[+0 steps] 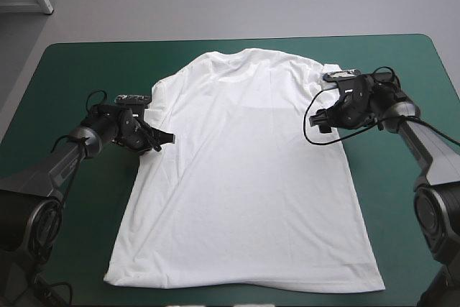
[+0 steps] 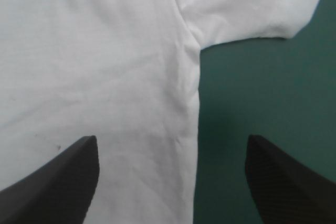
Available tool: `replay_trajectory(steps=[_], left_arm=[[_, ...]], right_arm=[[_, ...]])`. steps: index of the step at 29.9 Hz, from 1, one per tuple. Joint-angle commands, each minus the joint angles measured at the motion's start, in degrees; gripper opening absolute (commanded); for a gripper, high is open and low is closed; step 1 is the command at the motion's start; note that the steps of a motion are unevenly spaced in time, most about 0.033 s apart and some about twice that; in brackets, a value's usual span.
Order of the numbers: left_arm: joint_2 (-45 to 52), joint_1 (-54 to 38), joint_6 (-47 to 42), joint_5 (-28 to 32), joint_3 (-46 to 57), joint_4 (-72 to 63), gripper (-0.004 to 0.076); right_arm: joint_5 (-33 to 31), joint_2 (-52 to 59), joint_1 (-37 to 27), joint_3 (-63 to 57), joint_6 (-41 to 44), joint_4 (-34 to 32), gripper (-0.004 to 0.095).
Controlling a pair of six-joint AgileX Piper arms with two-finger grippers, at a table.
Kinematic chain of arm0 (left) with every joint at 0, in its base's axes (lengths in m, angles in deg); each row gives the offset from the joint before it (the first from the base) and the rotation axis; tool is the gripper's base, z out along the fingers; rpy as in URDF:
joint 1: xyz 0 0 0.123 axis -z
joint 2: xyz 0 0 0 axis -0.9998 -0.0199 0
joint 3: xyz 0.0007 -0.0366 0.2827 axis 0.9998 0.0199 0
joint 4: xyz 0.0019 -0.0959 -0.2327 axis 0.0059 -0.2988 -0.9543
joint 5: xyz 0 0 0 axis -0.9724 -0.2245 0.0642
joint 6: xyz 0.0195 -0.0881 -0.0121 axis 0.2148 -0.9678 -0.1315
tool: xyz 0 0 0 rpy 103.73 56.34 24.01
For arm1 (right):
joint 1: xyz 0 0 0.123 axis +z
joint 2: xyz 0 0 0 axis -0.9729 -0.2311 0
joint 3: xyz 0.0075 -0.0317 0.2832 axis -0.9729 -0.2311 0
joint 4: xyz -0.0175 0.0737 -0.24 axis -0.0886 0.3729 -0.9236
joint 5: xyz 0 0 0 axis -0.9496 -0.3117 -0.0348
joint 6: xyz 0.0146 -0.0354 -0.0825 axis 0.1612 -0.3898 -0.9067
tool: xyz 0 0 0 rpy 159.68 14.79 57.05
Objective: Fold the cloth
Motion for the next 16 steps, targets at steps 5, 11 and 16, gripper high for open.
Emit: replay_trajectory(steps=[5,11,16], left_arm=[[4.6,0.1,-0.1,0.5,-1.2,-0.3,-0.0006],[4.7,0.1,-0.1,1.2,-1.2,0.4,-0.0006],[4.8,0.1,-0.2,2.8,-2.6,2.8,-0.0006]], right_arm=[[2.2,-4.2,-0.4,3.1,-1.1,4.2,0.0644],[2.2,-5.9,-0.4,3.1,-1.6,5.1,0.0335],[2.9,-3.8,-0.4,3.8,-2.7,4.7,-0.0010]])
